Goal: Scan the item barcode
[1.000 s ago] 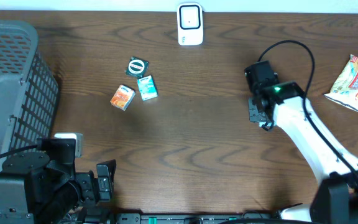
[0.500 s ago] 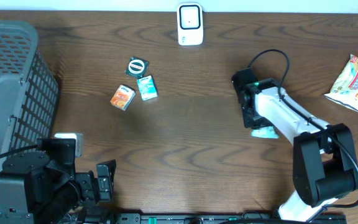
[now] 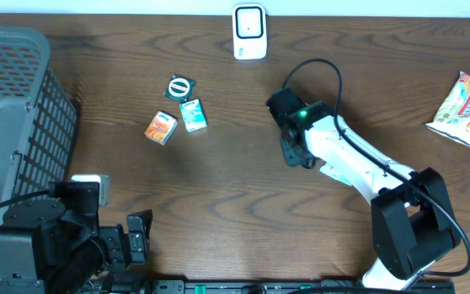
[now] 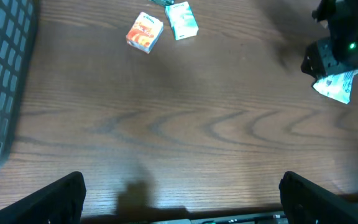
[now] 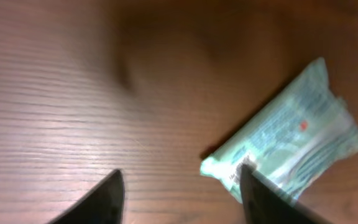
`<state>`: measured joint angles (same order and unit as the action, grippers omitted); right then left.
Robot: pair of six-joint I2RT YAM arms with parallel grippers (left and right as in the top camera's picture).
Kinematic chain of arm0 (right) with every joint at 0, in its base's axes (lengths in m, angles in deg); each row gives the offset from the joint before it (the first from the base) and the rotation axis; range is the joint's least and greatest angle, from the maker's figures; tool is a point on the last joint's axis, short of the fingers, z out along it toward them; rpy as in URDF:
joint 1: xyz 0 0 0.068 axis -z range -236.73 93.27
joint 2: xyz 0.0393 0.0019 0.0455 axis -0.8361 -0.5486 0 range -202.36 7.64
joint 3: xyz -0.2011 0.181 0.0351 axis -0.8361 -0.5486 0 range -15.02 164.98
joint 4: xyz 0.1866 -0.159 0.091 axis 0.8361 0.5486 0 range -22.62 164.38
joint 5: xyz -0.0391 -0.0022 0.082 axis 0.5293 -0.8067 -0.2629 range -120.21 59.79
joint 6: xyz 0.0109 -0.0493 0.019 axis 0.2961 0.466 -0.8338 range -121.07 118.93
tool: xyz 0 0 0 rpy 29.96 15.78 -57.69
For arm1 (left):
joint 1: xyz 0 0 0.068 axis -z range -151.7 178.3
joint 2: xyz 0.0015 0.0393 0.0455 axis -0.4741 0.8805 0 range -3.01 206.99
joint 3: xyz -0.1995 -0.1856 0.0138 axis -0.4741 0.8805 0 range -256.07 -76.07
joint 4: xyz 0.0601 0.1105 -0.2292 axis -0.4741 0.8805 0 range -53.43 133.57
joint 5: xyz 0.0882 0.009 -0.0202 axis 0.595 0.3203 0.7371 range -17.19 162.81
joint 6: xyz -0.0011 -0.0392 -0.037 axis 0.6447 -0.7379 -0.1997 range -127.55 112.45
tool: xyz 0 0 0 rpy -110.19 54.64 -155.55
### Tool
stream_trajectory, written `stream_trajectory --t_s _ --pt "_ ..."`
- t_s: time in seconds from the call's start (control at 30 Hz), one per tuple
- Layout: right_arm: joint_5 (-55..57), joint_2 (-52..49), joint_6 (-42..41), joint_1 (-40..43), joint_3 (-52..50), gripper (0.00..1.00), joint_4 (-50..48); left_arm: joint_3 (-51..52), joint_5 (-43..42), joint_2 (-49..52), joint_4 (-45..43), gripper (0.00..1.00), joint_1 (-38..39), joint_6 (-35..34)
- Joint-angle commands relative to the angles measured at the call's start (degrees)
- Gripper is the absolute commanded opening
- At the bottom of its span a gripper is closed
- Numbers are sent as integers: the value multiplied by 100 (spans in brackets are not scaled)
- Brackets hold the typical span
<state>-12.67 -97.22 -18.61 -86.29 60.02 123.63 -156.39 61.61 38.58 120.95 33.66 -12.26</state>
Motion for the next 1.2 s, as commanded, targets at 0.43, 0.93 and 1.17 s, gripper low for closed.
stream_trajectory --t_s 0.43,0.93,1.17 --pt "798 -44 -831 431 -306 79 83 -15 55 11 2 97 2 -31" --pt "953 -48 -1027 979 -1226 62 -651 -15 55 11 2 98 2 -31" --pt "765 -48 -1019 1062 -1683 57 -1222 -15 55 11 2 98 2 -31"
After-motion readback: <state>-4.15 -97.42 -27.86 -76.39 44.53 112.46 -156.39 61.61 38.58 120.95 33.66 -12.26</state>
